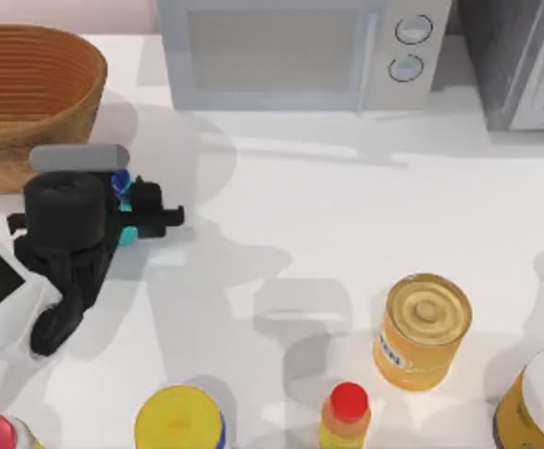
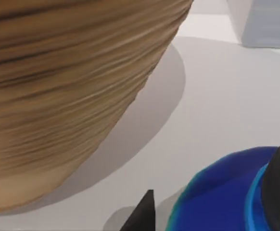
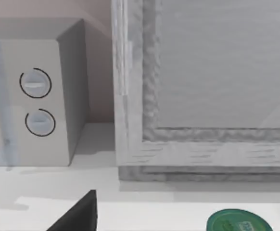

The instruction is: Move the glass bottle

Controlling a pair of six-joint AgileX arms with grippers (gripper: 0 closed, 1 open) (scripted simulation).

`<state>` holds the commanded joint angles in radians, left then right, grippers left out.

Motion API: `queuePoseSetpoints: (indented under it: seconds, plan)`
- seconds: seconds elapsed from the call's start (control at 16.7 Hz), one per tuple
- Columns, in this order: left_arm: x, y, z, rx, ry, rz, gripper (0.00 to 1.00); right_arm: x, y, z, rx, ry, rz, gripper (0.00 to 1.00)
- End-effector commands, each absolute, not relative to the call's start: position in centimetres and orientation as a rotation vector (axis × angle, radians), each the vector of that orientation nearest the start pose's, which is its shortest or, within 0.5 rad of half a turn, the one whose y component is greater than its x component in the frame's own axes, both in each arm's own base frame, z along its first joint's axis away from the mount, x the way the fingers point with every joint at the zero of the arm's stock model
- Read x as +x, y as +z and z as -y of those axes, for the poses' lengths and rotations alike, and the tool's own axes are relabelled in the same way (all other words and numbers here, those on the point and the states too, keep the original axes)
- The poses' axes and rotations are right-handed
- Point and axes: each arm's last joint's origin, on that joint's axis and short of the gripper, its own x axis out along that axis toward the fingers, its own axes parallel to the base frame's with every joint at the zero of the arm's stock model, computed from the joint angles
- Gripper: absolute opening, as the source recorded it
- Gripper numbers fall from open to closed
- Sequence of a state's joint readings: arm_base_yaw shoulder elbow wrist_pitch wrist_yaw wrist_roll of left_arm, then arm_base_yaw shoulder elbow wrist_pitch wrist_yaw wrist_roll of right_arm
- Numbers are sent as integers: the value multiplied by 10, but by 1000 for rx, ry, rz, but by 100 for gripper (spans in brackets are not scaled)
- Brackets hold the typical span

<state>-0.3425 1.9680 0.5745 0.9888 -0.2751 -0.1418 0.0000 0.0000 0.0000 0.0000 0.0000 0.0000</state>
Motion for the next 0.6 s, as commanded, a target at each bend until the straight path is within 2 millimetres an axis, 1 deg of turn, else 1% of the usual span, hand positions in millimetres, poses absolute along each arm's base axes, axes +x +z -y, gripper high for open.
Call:
queuePoseSetpoints:
  seconds: [0.24, 0.3, 0.6]
  plan:
    - [304, 73, 98, -29, -20, -392, 98, 106, 160, 1, 0, 0, 0, 100]
    - [304, 73, 98, -29, -20, -392, 100, 106, 160, 1, 0, 0, 0, 100]
    - [304, 73, 98, -29, -20, -392, 100, 106, 160, 1, 0, 0, 0, 100]
